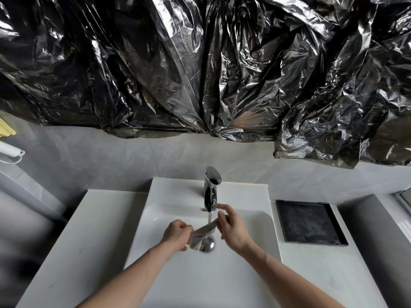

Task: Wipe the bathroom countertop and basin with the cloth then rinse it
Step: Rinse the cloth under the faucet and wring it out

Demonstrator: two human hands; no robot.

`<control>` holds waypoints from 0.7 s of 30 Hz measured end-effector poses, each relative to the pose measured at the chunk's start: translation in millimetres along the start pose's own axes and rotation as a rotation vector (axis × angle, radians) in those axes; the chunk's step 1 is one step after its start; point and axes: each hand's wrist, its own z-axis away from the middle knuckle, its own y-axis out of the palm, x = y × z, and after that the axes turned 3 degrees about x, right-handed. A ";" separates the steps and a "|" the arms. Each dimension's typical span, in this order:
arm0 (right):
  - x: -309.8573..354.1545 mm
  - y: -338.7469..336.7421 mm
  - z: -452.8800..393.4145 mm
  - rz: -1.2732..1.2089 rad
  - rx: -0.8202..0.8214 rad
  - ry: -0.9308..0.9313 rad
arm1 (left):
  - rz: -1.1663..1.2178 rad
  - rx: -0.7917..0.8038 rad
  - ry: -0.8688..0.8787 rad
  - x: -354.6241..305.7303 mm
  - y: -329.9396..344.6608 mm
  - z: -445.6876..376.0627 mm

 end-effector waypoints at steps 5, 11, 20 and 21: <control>7.0 3.5 6.3 -0.188 0.067 0.048 | -0.187 0.138 0.282 -7.2 16.7 11.6; 7.7 -11.1 10.7 -0.279 0.063 0.044 | -0.105 0.204 0.228 -27.0 34.4 8.3; -17.4 -11.5 9.6 0.178 0.098 0.168 | 0.266 0.138 0.192 -44.2 30.4 1.4; -14.0 -6.6 7.5 0.191 0.121 0.161 | 0.298 0.143 0.186 -46.8 29.9 2.2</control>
